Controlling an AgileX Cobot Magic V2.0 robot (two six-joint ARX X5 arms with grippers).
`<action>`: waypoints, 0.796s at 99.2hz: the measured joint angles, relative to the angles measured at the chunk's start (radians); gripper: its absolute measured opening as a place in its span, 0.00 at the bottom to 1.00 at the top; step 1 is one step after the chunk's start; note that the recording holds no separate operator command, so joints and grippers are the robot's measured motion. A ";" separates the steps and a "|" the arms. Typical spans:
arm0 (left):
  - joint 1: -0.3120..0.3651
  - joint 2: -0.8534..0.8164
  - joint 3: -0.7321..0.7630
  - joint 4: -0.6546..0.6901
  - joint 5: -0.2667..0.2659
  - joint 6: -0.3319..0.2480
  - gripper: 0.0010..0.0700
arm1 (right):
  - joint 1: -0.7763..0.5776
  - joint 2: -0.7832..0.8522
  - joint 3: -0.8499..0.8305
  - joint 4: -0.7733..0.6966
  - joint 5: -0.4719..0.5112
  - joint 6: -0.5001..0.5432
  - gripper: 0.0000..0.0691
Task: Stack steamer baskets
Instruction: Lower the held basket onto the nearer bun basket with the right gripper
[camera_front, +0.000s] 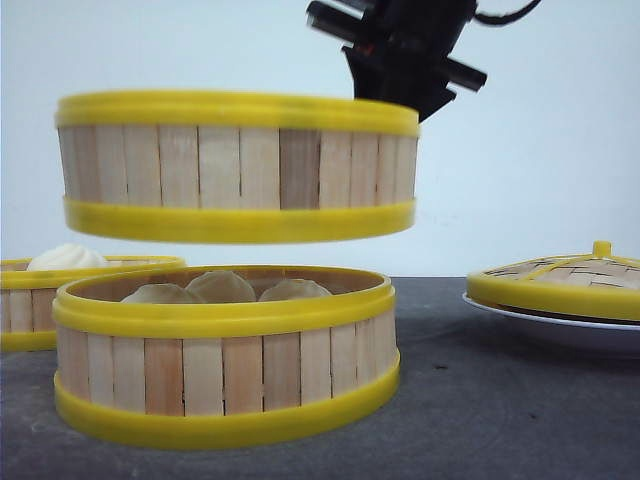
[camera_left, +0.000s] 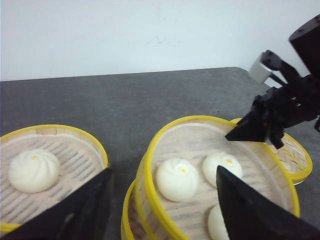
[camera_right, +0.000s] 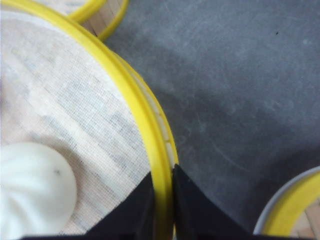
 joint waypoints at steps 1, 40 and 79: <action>0.000 0.000 0.000 0.000 0.000 0.000 0.55 | 0.001 0.002 0.000 0.005 0.000 0.000 0.04; 0.000 0.000 0.000 0.000 0.000 0.000 0.55 | 0.022 0.098 0.000 0.025 0.012 0.015 0.04; 0.000 0.000 0.000 0.000 0.000 0.000 0.55 | 0.019 0.119 0.000 0.019 0.037 0.015 0.04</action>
